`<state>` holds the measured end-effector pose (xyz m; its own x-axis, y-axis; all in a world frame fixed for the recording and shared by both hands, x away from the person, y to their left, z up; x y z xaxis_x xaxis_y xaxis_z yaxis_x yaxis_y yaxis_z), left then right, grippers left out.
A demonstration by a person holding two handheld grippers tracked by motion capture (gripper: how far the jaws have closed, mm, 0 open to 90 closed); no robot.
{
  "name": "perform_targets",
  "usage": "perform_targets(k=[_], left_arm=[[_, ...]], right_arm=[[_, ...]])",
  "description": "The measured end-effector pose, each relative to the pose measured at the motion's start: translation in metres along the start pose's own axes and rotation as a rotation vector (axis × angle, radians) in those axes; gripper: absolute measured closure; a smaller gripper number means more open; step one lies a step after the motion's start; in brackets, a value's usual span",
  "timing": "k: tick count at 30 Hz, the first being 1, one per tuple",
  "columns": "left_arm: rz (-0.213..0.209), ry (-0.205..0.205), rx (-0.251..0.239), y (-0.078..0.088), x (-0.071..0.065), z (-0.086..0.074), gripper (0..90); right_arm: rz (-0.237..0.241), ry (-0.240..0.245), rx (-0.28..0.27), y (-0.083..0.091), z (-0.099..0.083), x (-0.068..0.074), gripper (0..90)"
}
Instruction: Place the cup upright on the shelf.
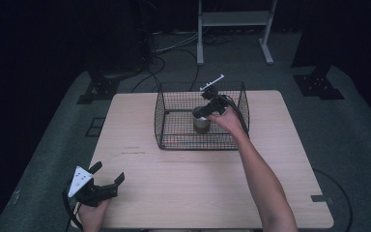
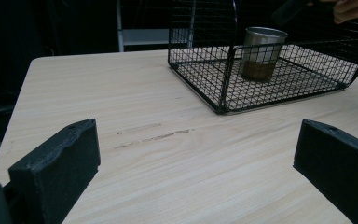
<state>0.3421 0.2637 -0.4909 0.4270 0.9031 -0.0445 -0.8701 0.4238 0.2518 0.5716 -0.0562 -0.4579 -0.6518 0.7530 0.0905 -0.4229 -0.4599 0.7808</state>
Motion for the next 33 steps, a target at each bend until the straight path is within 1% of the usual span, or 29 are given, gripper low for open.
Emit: perform_targets(k=[2, 4, 6, 8, 9, 10, 11, 12, 14, 16, 17, 19, 21, 22, 23, 24, 26, 28, 33], left_arm=[[0.000, -0.006, 0.001, 0.000, 0.000, 0.000, 0.0], [-0.003, -0.004, 0.001, 0.000, -0.001, 0.000, 0.0], [-0.004, -0.002, 0.001, 0.000, -0.001, 0.000, 0.0], [-0.006, -0.003, -0.002, 0.000, -0.002, 0.000, 0.0], [-0.005, -0.005, 0.001, 0.000, -0.002, 0.000, 0.0], [-0.004, -0.006, -0.001, 0.000, -0.002, 0.000, 0.0], [-0.004, -0.006, -0.001, 0.000, -0.002, 0.000, 0.0], [-0.004, -0.005, 0.003, -0.001, -0.002, 0.000, 0.0], [-0.004, -0.004, 0.001, -0.001, -0.003, 0.000, 0.0], [-0.004, -0.007, 0.003, -0.001, -0.003, 0.000, 0.0], [-0.004, -0.007, 0.003, -0.001, -0.003, -0.001, 0.0], [-0.006, -0.009, 0.010, -0.002, -0.003, -0.001, 0.0], [-0.005, -0.011, 0.009, -0.002, -0.003, -0.001, 0.0], [-0.003, -0.012, 0.007, -0.001, -0.003, -0.001, 0.0], [-0.003, -0.012, 0.007, -0.001, -0.003, -0.001, 0.0], [-0.003, -0.012, 0.008, -0.001, -0.003, -0.001, 0.0], [-0.001, -0.013, 0.008, -0.002, -0.003, -0.001, 0.0], [-0.005, -0.013, 0.010, -0.002, -0.004, -0.001, 0.0], [-0.009, -0.012, 0.009, -0.003, -0.005, -0.001, 0.0]], right_arm=[[0.005, 0.007, -0.014, 0.009, 0.001, 0.001, 7.6], [0.016, 0.006, -0.025, 0.016, 0.001, 0.003, 7.5], [0.023, 0.014, -0.039, 0.022, 0.002, 0.005, 7.6], [0.033, 0.017, -0.054, 0.028, 0.001, 0.008, 7.6], [0.033, 0.017, -0.054, 0.028, 0.001, 0.008, 7.6], [0.042, 0.015, -0.064, 0.034, -0.001, 0.010, 7.6], [0.042, 0.015, -0.064, 0.034, -0.001, 0.010, 7.6], [0.049, 0.023, -0.074, 0.039, -0.003, 0.010, 7.7], [0.053, 0.022, -0.076, 0.040, -0.005, 0.011, 7.7], [0.064, 0.040, -0.079, 0.048, -0.012, 0.015, 7.7], [0.064, 0.040, -0.079, 0.048, -0.012, 0.015, 7.7], [0.081, 0.039, -0.092, 0.055, -0.017, 0.016, 7.8], [0.085, 0.041, -0.097, 0.057, -0.019, 0.017, 7.8], [0.089, 0.047, -0.102, 0.062, -0.022, 0.018, 7.8], [0.089, 0.047, -0.102, 0.062, -0.022, 0.018, 7.8], [0.099, 0.050, -0.108, 0.067, -0.026, 0.020, 7.9], [0.101, 0.051, -0.109, 0.069, -0.028, 0.020, 7.9], [0.100, 0.059, -0.110, 0.075, -0.033, 0.023, 7.9], [0.105, 0.074, -0.113, 0.081, -0.041, 0.027, 8.0]])
Point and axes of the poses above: each handheld gripper's, and its own axes: y roughly backward along the jaws, z roughly out of its top, x roughly to its left, the point moved 10 cm from there along -y, roughly forward along the jaws, and after that the axes turned 2 degrees about z, right-handed, at the moved point
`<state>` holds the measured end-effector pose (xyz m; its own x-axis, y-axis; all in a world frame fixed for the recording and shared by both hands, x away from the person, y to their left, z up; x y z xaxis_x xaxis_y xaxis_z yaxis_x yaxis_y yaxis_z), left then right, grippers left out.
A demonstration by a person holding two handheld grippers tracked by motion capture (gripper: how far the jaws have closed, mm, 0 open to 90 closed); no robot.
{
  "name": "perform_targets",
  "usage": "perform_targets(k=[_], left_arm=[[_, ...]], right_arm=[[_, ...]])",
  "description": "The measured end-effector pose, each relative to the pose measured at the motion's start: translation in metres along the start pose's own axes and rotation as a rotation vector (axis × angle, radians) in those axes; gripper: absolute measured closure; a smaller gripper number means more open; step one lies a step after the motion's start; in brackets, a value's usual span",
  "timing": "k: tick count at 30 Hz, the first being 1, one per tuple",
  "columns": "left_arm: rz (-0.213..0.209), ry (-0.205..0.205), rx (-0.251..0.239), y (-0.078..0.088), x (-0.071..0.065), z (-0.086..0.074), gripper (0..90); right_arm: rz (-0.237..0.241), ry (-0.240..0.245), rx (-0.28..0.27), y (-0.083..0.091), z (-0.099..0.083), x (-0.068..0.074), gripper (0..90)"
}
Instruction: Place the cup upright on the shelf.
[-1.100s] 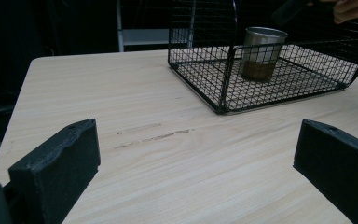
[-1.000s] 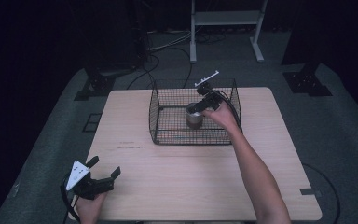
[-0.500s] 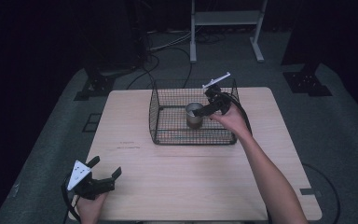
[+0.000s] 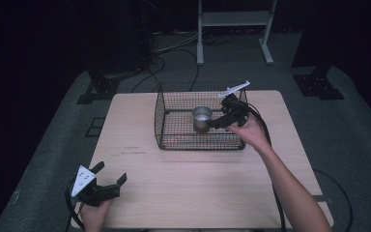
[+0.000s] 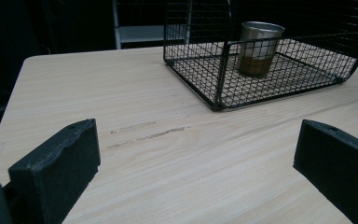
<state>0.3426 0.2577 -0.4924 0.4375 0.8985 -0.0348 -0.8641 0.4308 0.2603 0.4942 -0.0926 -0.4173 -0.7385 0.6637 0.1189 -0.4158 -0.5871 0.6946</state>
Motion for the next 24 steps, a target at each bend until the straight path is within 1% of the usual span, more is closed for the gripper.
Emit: perform_targets(k=[3, 7, 15, 18, 19, 24], left_arm=[[-0.001, 0.000, -0.006, 0.001, 0.000, 0.001, 0.0], [-0.002, 0.001, -0.003, 0.001, 0.000, 0.001, 0.0], [-0.002, 0.002, -0.004, 0.001, 0.000, 0.001, 0.0], [-0.004, 0.003, -0.005, 0.000, -0.001, 0.001, 0.0], [-0.004, -0.002, -0.004, 0.000, -0.002, 0.001, 0.0], [-0.007, -0.002, 0.000, -0.001, -0.002, 0.001, 0.0]], right_arm=[[0.002, 0.009, -0.005, 0.005, -0.007, 0.002, 7.9], [0.004, 0.006, -0.002, 0.008, -0.015, 0.002, 7.9], [0.014, 0.020, -0.020, 0.019, -0.023, 0.009, 8.1], [0.016, 0.024, -0.038, 0.024, -0.025, 0.011, 8.1], [0.016, 0.032, -0.040, 0.025, -0.028, 0.013, 8.1], [0.017, 0.035, -0.034, 0.028, -0.035, 0.015, 8.1]])
Point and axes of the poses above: each handheld gripper's, and its own axes: y roughly backward along the jaws, z roughly out of its top, x roughly to its left, the point moved 10 cm from there along -y, roughly forward along the jaws, and after that the axes turned 2 degrees about z, right-handed, at the moved point
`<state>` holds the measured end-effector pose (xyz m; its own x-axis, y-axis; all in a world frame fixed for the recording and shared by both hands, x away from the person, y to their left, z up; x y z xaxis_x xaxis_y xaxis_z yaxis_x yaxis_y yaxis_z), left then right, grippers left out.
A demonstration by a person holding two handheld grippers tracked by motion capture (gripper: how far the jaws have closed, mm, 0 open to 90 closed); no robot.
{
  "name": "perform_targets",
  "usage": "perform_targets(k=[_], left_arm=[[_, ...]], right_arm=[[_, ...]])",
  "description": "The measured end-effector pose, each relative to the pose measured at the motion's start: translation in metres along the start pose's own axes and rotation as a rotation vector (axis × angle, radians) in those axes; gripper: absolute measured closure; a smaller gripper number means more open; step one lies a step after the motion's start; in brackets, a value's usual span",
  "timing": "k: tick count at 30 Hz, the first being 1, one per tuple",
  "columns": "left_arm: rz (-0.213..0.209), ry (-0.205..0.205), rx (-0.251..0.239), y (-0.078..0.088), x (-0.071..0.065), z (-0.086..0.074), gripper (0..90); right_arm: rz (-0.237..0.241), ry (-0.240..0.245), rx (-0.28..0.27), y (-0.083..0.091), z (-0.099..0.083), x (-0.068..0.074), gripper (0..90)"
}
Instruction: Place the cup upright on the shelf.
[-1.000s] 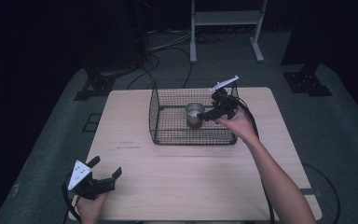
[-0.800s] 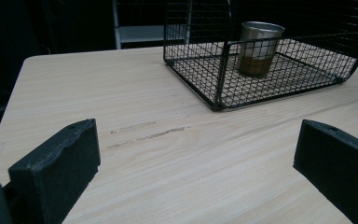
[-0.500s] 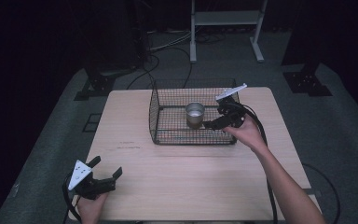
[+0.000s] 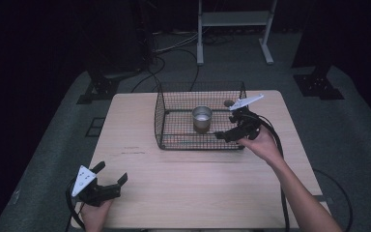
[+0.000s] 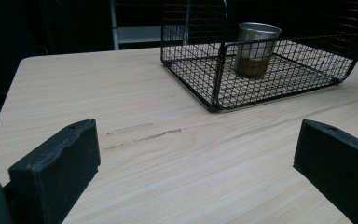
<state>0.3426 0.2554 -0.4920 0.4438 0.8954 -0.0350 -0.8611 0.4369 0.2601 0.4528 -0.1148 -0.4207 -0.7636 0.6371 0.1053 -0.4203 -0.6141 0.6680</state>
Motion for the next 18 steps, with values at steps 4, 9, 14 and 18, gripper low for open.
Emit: perform_targets(k=[4, 9, 14, 18], left_arm=[[0.005, 0.003, -0.003, 0.000, 0.001, 0.000, 0.0], [0.005, 0.002, -0.003, 0.001, 0.001, 0.000, 0.0], [0.002, 0.003, -0.001, 0.001, 0.001, 0.000, 0.0], [0.004, 0.005, -0.002, 0.001, 0.001, -0.001, 0.0]], right_arm=[[-0.013, 0.007, 0.001, 0.004, -0.008, -0.001, 8.1], [-0.014, -0.007, -0.002, 0.008, -0.019, -0.005, 8.1], [-0.001, -0.015, -0.014, 0.015, -0.028, -0.001, 8.2], [0.008, -0.007, -0.027, 0.019, -0.037, 0.005, 8.2]])
Point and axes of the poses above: each handheld gripper's, and its own axes: y roughly backward along the jaws, z roughly out of its top, x roughly to its left, the point moved 10 cm from there along -y, roughly forward along the jaws, and after that the axes turned 2 degrees about z, right-handed, at the moved point
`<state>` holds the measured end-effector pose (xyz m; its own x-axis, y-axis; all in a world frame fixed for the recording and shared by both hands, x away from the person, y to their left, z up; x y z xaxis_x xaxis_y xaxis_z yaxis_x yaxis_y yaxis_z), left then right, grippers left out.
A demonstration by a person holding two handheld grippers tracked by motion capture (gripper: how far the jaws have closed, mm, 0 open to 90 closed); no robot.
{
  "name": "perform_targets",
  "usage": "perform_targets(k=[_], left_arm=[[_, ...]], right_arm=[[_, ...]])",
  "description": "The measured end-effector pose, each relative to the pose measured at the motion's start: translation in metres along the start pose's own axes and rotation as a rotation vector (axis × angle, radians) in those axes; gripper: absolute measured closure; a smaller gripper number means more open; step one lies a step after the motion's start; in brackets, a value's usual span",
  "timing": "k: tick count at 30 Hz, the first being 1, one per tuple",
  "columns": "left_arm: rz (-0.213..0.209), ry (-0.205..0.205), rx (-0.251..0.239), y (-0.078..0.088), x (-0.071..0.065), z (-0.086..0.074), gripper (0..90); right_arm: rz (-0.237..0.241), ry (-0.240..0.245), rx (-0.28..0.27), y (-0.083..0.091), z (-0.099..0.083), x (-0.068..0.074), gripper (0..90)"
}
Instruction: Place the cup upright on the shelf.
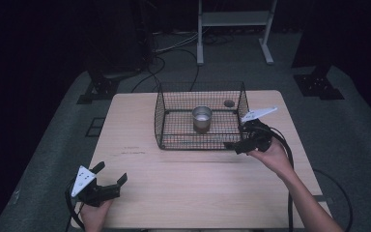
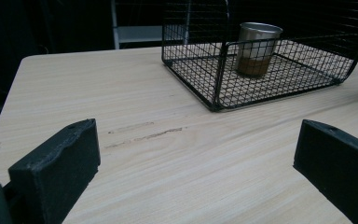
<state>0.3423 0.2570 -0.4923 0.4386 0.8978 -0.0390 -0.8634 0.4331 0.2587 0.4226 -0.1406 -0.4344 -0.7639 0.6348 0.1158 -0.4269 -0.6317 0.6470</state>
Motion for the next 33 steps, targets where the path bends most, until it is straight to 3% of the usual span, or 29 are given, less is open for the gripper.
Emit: perform_targets(k=[9, 16, 33], left_arm=[[0.009, 0.002, -0.007, 0.002, 0.002, 0.001, 0.0], [0.013, -0.003, -0.009, 0.003, 0.002, 0.002, 0.0], [0.010, -0.008, -0.007, 0.002, -0.001, 0.002, 0.0]], right_arm=[[0.002, 0.002, 0.018, 0.004, -0.025, 0.003, 8.3], [-0.003, -0.004, 0.009, 0.009, -0.035, 0.002, 8.3], [-0.013, -0.064, 0.007, 0.016, -0.068, -0.007, 8.5]])
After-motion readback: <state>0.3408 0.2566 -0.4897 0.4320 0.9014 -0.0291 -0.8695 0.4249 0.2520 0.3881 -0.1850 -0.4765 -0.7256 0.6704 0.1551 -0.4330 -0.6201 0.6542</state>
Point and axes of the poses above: each handheld gripper's, and its own axes: y roughly backward along the jaws, z roughly out of its top, x roughly to its left, the point moved 10 cm from there along -y, roughly forward along the jaws, and after that the axes turned 2 degrees about z, right-handed, at the moved point
